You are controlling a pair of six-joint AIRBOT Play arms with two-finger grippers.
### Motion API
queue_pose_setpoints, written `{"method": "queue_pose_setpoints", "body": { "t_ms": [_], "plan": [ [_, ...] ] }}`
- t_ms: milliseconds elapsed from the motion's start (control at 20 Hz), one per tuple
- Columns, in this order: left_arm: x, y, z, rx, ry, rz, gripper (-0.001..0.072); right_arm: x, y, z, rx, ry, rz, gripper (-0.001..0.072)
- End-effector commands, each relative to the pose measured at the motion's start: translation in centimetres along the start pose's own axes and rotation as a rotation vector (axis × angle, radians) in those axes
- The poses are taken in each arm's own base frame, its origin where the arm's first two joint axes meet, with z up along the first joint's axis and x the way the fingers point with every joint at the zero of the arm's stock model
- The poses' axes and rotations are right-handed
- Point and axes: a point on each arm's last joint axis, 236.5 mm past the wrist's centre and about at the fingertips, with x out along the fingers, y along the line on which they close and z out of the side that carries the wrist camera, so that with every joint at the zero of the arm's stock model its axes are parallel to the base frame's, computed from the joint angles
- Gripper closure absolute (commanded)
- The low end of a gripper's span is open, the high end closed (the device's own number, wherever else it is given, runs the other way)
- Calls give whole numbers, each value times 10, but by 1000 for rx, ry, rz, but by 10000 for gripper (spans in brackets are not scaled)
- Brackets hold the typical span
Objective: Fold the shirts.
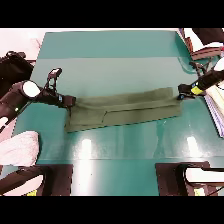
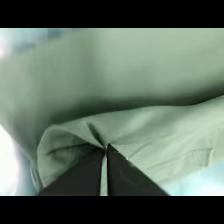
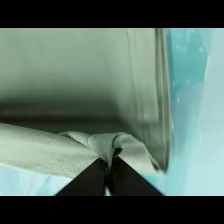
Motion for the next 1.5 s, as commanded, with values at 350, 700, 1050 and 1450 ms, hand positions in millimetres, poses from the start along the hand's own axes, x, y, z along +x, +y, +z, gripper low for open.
{"method": "queue_pose_setpoints", "body": {
  "t_ms": [350, 700, 1050, 1450],
  "plan": [
    [-17, -35, 31, -49, -25, -115, 686, 7, -55, 18, 100, -51, 230, 176],
    [3, -87, 25, -49, -8, -213, 679, 77, -43, -1, 251, 61, 546, 180],
    [68, -146, 24, -10, 42, -264, 680, 66, 14, 26, 49, 53, 550, 693],
    [142, -207, 23, 72, 123, -310, 680, -91, 122, 47, -227, -226, 485, 693]
  ]
}}
